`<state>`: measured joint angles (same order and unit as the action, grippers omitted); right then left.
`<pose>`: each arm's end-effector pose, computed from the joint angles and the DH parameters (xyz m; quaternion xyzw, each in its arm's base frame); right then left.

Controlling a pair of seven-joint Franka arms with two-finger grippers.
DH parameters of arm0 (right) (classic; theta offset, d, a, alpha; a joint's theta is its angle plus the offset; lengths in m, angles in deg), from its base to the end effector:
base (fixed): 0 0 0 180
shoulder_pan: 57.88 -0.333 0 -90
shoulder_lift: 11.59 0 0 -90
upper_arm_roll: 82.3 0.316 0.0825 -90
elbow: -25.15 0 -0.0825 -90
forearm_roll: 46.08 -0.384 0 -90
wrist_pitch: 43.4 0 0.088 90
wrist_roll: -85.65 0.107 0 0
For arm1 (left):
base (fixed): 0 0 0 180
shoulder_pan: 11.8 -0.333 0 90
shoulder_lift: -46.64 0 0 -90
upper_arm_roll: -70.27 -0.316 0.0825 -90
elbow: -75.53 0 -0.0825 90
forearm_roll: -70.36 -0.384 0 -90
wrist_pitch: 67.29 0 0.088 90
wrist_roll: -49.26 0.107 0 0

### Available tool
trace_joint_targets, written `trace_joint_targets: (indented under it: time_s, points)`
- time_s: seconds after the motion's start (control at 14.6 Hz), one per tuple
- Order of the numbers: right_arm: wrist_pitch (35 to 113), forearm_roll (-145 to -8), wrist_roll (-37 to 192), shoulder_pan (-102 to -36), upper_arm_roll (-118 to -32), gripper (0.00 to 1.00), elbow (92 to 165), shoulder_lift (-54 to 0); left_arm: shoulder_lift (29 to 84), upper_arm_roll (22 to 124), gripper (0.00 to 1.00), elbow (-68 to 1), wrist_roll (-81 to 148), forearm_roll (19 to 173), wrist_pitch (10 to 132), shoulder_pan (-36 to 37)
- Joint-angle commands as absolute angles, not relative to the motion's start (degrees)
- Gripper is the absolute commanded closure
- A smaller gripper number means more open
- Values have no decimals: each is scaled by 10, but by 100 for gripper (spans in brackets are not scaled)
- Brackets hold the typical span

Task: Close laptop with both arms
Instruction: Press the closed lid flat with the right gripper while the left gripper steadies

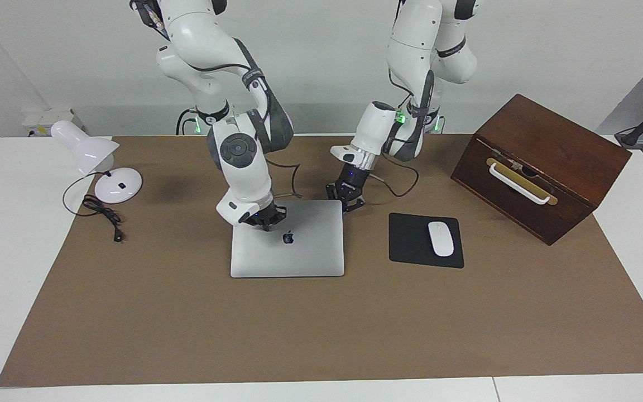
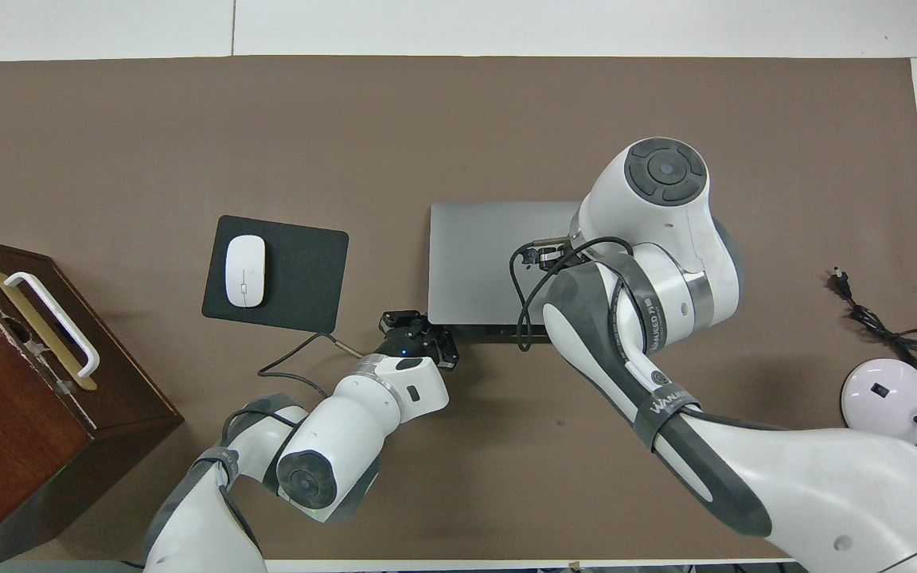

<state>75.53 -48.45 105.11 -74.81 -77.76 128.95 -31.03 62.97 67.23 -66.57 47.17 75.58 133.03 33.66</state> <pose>0.5858 0.2292 0.3494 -0.9988 -0.0051 0.0456 0.0160 0.3930 -0.3445 0.2656 0.8902 -0.2823 0.3333 0.1298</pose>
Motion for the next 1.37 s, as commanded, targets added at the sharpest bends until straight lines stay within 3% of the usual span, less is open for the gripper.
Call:
trace_joint_targets:
  time_s: [0.0,1.3]
  points:
    - [780,-502,1038,-745,-773,100,1315,-296,664,668,100,-666,484,755,1334,330]
    - [797,-502,1039,-746,-773,100,1324,-295,664,668,100,-668,484,754,1334,328]
